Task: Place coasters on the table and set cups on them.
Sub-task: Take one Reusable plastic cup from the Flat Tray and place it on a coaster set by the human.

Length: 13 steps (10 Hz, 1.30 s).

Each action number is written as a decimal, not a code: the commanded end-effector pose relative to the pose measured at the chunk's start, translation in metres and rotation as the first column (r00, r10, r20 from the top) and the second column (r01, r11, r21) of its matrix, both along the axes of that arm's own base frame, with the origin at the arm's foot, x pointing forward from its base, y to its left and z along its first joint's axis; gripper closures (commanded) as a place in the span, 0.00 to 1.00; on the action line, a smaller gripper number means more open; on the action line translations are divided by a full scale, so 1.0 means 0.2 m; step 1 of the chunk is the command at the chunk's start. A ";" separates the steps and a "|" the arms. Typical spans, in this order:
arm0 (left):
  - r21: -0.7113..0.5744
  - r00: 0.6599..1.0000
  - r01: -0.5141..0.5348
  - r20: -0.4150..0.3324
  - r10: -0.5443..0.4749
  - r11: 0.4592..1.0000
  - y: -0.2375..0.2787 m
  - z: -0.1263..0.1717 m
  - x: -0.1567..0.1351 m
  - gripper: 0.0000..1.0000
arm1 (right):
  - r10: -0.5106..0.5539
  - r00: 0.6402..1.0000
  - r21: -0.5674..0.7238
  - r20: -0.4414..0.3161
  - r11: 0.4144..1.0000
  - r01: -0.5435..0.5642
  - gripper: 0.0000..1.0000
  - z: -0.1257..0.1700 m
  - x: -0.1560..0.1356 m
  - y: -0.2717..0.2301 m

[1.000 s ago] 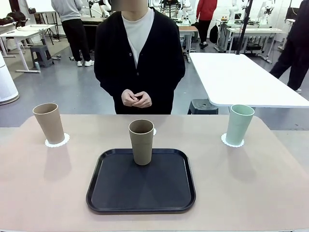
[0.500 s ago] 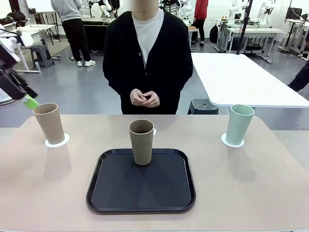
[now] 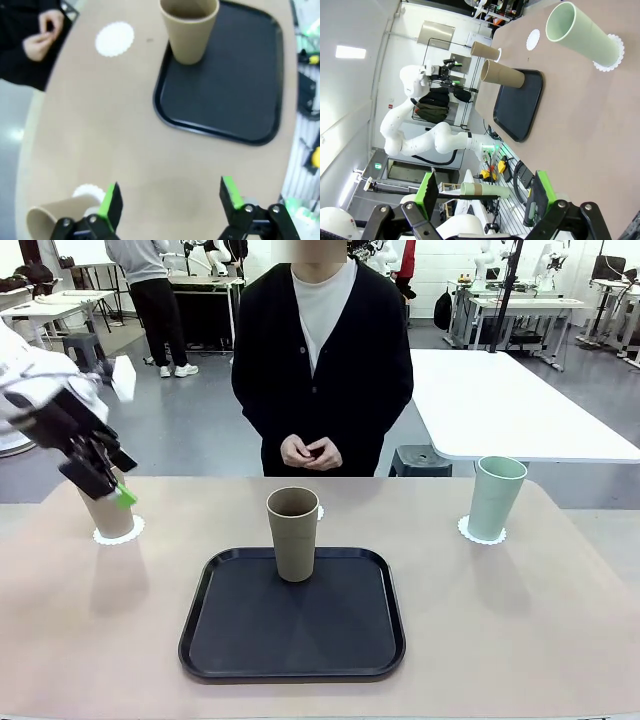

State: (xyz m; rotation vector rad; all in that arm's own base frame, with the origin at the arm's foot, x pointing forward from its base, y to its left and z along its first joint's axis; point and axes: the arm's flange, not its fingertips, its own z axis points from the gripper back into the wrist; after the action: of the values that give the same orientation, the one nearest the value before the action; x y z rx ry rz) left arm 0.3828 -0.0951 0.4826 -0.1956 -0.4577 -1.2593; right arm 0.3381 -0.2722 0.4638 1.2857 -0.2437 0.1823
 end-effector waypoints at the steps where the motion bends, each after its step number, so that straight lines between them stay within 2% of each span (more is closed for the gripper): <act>1: 0.067 1.000 0.012 -0.001 -0.011 0.998 0.00 -0.14 0.06 0.00 | -0.003 1.000 0.004 -0.004 1.000 0.003 0.00 0.00 0.00 0.00; 2: 0.000 1.000 0.000 0.000 0.000 1.000 0.00 0.00 0.00 0.00 | -0.003 1.000 0.004 -0.004 1.000 0.003 0.00 0.00 0.00 0.00; 11: 0.005 1.000 0.005 0.016 -0.005 1.000 0.01 0.00 0.00 0.00 | -0.003 1.000 0.004 -0.004 1.000 0.003 0.00 0.00 0.00 0.00; 12: 0.011 0.995 0.095 0.002 -0.095 0.995 -0.09 -0.07 0.06 0.00 | -0.003 1.000 0.004 -0.004 1.000 0.003 0.00 0.00 0.00 0.00; 13: -0.002 0.975 0.221 -0.014 -0.221 0.975 -0.23 -0.14 0.15 0.00 | -0.003 1.000 0.004 -0.004 1.000 0.003 0.00 0.00 0.00 0.00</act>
State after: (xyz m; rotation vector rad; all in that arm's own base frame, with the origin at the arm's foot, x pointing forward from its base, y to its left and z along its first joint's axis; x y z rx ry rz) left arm 0.3877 -0.1188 0.4675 -0.2083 -0.4385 -1.3588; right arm 0.3380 -0.2722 0.4638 1.2856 -0.2439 0.1823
